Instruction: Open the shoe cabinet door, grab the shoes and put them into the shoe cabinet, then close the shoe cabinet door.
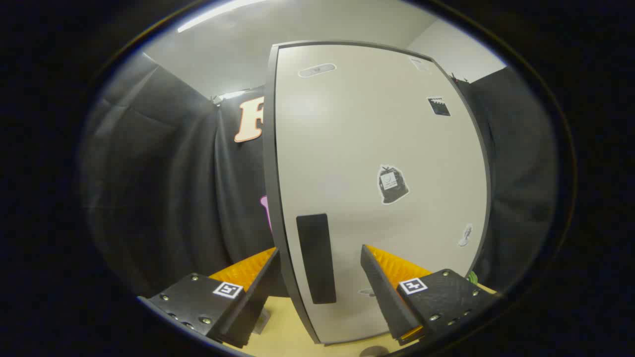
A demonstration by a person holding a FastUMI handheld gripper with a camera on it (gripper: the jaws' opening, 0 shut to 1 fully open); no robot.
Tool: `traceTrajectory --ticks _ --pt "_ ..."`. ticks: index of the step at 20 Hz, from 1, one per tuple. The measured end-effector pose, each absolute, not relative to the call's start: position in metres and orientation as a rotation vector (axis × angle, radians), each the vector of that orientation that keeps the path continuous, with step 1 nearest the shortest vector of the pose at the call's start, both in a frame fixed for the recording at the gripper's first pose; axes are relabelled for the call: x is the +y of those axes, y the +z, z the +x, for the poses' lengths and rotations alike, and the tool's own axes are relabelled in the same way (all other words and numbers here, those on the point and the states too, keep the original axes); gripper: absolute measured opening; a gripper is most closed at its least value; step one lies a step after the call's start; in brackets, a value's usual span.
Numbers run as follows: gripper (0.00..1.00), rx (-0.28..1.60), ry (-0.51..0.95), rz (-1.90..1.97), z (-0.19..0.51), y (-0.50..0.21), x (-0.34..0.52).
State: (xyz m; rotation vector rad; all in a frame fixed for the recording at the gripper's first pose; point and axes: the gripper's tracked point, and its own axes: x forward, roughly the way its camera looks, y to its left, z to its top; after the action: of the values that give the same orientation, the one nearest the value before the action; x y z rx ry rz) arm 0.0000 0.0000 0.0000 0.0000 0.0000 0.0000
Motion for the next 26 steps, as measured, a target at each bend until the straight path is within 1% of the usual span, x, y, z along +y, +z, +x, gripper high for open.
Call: traceTrajectory --ticks 14,17,19,20,22,23,24,26 --pt "0.98 0.005 -0.014 -0.002 0.012 -0.005 -0.002" --pt "0.87 0.031 -0.017 -0.008 0.019 -0.014 -0.002" --pt "0.72 0.057 -0.021 -0.01 0.023 -0.022 -0.003" --pt "0.68 0.065 -0.023 -0.01 0.025 -0.024 -0.002" --pt "0.48 0.072 -0.009 -0.008 0.027 -0.03 0.002" --pt "0.42 0.057 -0.025 -0.015 0.037 -0.031 0.002" --pt "0.35 0.055 -0.033 -0.024 0.026 -0.026 0.001" --pt "0.3 0.054 -0.041 -0.015 0.025 -0.027 0.001"
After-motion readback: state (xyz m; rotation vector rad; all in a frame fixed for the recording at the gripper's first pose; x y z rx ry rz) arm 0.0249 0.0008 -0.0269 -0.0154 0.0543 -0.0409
